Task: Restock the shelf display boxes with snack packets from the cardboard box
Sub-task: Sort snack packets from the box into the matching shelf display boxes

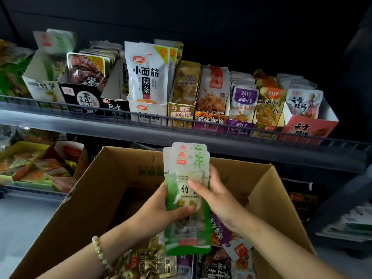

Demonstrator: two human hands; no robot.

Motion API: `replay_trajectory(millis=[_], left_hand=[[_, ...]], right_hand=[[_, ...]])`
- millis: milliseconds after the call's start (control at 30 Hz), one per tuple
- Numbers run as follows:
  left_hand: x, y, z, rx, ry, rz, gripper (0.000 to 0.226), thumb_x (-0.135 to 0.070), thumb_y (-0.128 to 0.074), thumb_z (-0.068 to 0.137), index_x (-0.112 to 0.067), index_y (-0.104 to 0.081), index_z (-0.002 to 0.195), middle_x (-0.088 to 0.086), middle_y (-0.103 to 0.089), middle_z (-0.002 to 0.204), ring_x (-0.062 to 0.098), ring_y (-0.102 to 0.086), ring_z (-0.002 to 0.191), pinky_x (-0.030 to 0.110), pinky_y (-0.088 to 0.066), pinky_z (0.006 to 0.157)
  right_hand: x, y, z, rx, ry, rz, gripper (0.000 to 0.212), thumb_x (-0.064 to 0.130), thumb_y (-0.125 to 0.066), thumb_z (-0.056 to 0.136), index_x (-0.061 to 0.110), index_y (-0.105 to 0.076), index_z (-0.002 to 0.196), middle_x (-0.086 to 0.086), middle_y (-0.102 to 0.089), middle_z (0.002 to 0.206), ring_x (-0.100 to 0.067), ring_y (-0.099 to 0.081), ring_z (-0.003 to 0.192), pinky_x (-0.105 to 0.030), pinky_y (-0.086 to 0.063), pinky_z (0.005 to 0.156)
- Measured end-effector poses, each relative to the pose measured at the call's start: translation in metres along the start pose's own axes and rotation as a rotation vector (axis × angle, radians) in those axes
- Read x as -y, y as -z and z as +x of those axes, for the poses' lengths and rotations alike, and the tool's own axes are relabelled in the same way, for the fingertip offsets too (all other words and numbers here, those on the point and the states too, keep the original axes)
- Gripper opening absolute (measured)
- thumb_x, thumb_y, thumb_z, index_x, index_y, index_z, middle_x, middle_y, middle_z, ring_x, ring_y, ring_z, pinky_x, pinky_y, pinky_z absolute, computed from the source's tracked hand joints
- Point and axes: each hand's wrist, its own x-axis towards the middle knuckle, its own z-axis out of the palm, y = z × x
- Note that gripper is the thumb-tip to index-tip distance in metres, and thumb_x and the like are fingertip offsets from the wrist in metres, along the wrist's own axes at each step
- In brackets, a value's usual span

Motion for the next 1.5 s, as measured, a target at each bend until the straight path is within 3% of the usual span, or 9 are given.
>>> replay_trajectory(millis=[300, 467, 533, 633, 700, 800, 933, 1100, 1500], left_hand=[[-0.016, 0.004, -0.001, -0.029, -0.163, 0.070, 0.052, -0.025, -0.067, 0.078, -0.028, -0.043, 0.124, -0.006, -0.070, 0.108, 0.005, -0.068, 0.100, 0.019, -0.055, 0.076], [-0.029, 0.021, -0.004, 0.059, -0.151, 0.094, 0.070, -0.028, -0.079, 0.069, -0.022, -0.044, 0.129, -0.002, -0.068, 0.118, 0.015, -0.067, 0.107, 0.038, -0.057, 0.085], [-0.036, 0.030, -0.006, 0.052, -0.149, 0.107, 0.067, -0.028, -0.081, 0.069, -0.019, -0.046, 0.126, 0.002, -0.069, 0.117, 0.019, -0.069, 0.104, 0.040, -0.060, 0.075], [-0.054, 0.045, -0.006, -0.013, -0.179, 0.162, 0.049, -0.004, -0.075, 0.076, -0.018, -0.051, 0.115, -0.002, -0.073, 0.104, 0.013, -0.071, 0.094, 0.017, -0.054, 0.054], [-0.068, 0.057, -0.005, -0.022, -0.183, 0.223, 0.048, -0.003, -0.075, 0.076, -0.024, -0.050, 0.112, -0.005, -0.072, 0.099, 0.008, -0.070, 0.092, 0.019, -0.054, 0.051], [-0.090, 0.074, -0.004, -0.018, -0.187, 0.270, 0.050, -0.009, -0.076, 0.077, -0.029, -0.048, 0.113, -0.006, -0.070, 0.102, 0.008, -0.070, 0.093, 0.024, -0.056, 0.052], [-0.117, 0.098, -0.003, 0.001, -0.229, 0.306, 0.050, -0.012, -0.076, 0.078, -0.027, -0.049, 0.116, -0.002, -0.071, 0.104, 0.014, -0.071, 0.093, 0.026, -0.057, 0.052], [-0.151, 0.142, -0.004, -0.036, -0.247, 0.231, 0.037, -0.010, -0.076, 0.077, -0.011, -0.060, 0.110, 0.001, -0.074, 0.102, 0.017, -0.072, 0.093, 0.025, -0.058, 0.070], [-0.191, 0.282, 0.009, -0.292, -0.435, 0.212, 0.026, -0.004, -0.076, 0.071, -0.006, -0.070, 0.095, 0.003, -0.076, 0.086, 0.008, -0.072, 0.077, 0.013, -0.052, 0.062]], right_hand=[[0.018, -0.017, 0.005, -0.120, 0.167, 0.215, 0.048, 0.018, -0.064, 0.083, 0.019, -0.048, 0.128, 0.001, -0.070, 0.113, -0.016, -0.066, 0.105, -0.035, -0.056, 0.086], [0.053, -0.023, 0.020, -0.121, 0.295, 0.284, 0.050, 0.012, -0.059, 0.088, 0.029, -0.041, 0.131, -0.001, -0.067, 0.119, -0.014, -0.066, 0.107, -0.029, -0.056, 0.082], [0.071, -0.022, 0.024, -0.086, 0.397, 0.225, 0.067, 0.014, -0.061, 0.084, 0.044, -0.029, 0.134, 0.001, -0.062, 0.125, -0.011, -0.062, 0.112, -0.029, -0.054, 0.088], [0.107, -0.015, 0.030, 0.038, 0.539, -0.044, 0.088, 0.007, -0.066, 0.083, 0.056, -0.016, 0.136, 0.016, -0.051, 0.132, -0.008, -0.057, 0.119, -0.030, -0.053, 0.091], [0.134, -0.012, 0.035, 0.102, 0.539, -0.224, 0.075, 0.007, -0.068, 0.084, 0.051, -0.030, 0.132, 0.034, -0.048, 0.122, -0.007, -0.057, 0.116, -0.028, -0.055, 0.089], [0.162, -0.016, 0.048, 0.123, 0.499, -0.327, 0.056, 0.014, -0.072, 0.081, 0.044, -0.041, 0.117, 0.017, -0.056, 0.120, -0.014, -0.060, 0.113, -0.031, -0.056, 0.088], [0.196, -0.030, 0.065, 0.187, 0.412, -0.418, 0.084, 0.034, -0.084, 0.055, 0.048, -0.032, 0.119, 0.004, -0.049, 0.133, -0.014, -0.055, 0.119, -0.040, -0.049, 0.100], [0.239, -0.056, 0.098, 0.183, 0.448, -0.293, 0.075, -0.003, -0.077, 0.069, 0.024, -0.035, 0.125, -0.003, -0.059, 0.118, -0.010, -0.065, 0.100, -0.024, -0.057, 0.076], [0.297, -0.160, 0.199, 0.137, 0.401, -0.170, 0.060, 0.001, -0.075, 0.075, 0.021, -0.042, 0.121, 0.002, -0.065, 0.100, -0.013, -0.065, 0.090, -0.024, -0.054, 0.061]])
